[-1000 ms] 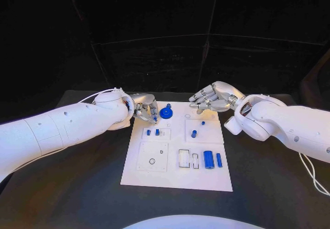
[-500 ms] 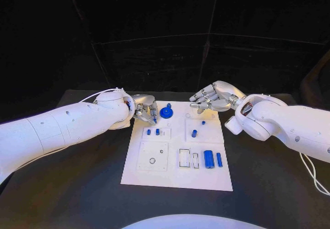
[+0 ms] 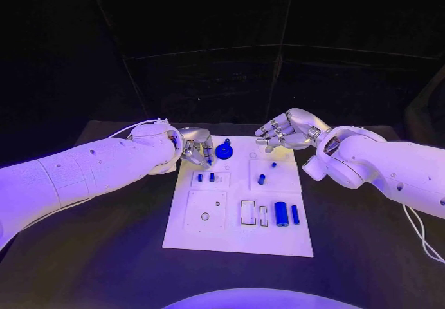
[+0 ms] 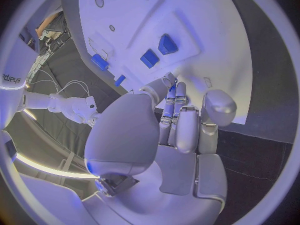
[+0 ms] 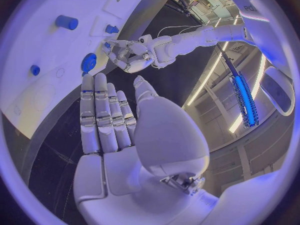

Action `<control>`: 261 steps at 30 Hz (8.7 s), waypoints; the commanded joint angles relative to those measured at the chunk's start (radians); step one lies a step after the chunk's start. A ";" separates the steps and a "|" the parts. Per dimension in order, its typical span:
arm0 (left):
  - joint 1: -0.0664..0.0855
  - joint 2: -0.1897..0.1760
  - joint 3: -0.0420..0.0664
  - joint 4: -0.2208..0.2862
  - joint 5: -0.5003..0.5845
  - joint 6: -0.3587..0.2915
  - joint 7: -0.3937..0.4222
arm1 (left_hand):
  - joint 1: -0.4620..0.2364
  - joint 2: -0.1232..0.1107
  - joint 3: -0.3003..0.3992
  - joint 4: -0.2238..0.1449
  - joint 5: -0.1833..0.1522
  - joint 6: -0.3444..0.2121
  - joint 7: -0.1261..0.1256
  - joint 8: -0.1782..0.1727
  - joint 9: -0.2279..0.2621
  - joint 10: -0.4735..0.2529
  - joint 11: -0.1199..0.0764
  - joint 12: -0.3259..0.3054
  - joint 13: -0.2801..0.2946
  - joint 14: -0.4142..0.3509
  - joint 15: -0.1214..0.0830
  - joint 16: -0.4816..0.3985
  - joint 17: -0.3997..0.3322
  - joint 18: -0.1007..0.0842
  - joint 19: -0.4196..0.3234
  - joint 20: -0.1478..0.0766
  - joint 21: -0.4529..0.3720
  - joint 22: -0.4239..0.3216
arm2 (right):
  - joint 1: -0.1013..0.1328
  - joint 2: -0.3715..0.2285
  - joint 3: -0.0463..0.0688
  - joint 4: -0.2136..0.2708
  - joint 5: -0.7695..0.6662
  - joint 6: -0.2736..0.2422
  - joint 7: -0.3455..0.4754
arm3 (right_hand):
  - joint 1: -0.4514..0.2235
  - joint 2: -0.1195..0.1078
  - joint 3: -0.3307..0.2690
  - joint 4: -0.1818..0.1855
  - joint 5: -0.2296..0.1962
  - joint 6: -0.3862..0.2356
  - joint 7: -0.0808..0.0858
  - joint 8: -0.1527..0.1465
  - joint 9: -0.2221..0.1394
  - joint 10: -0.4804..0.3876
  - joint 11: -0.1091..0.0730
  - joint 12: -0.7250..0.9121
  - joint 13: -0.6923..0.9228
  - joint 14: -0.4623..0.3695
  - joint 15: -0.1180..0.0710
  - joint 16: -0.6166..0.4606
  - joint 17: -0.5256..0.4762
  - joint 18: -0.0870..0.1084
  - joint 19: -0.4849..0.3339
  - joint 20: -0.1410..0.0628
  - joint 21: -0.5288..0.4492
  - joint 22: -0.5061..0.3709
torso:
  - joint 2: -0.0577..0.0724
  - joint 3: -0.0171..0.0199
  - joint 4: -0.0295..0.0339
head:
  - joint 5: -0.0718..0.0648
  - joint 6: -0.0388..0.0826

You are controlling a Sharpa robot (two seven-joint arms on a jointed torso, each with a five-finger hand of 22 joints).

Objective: Assemble the parts on the task board

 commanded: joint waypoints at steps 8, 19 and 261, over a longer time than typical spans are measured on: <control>0.001 0.002 0.000 0.001 -0.001 0.035 -0.017 | -0.006 -0.002 0.003 -0.001 0.001 0.008 0.000 -0.006 0.001 0.009 -0.001 -0.007 0.001 0.001 -0.006 -0.002 -0.002 -0.009 0.000 -0.003 -0.004 0.000 | 0.002 0.002 0.001 0.000 0.000 0.004 0.008 | 0.003 0.010 -0.005 0.001 0.005 -0.005 0.000 -0.001 0.001 -0.009 -0.002 0.000 0.001 -0.005 0.005 -0.005 0.001 0.005 0.003 0.003 -0.004 -0.002 | 0.000 -0.0007 -0.0005 | 0.001 -0.001; 0.001 0.004 0.000 0.003 -0.001 0.025 -0.011 | -0.010 -0.008 0.001 -0.004 0.001 0.004 0.001 -0.011 0.000 0.006 0.001 -0.013 0.001 0.000 -0.005 -0.002 -0.004 -0.010 -0.002 -0.003 -0.004 0.002 | 0.002 0.002 0.001 -0.001 0.000 0.004 0.008 | 0.003 0.010 -0.005 0.001 0.005 -0.005 0.000 -0.001 0.001 -0.009 -0.002 0.000 0.001 -0.005 0.005 -0.005 0.001 0.005 0.003 0.003 -0.004 -0.002 | 0.001 -0.0007 0.0008 | -0.001 -0.002; -0.003 -0.150 -0.015 0.129 1.414 -0.137 0.482 | -0.083 0.072 -0.256 0.138 0.001 -0.089 0.060 -0.095 -0.003 -0.169 0.055 0.113 0.035 -0.315 0.048 -0.355 -0.631 0.059 -0.228 0.050 -0.507 -0.440 | -0.212 0.203 0.001 0.087 -0.906 -0.004 -0.193 | 0.016 -0.074 0.537 -0.180 -0.134 0.131 -0.048 -0.007 0.000 0.037 -0.052 -0.022 -0.016 0.166 -0.071 1.135 0.785 -0.054 0.177 -0.078 0.889 0.804 | 0.002 -0.0034 0.0012 | 0.084 -0.031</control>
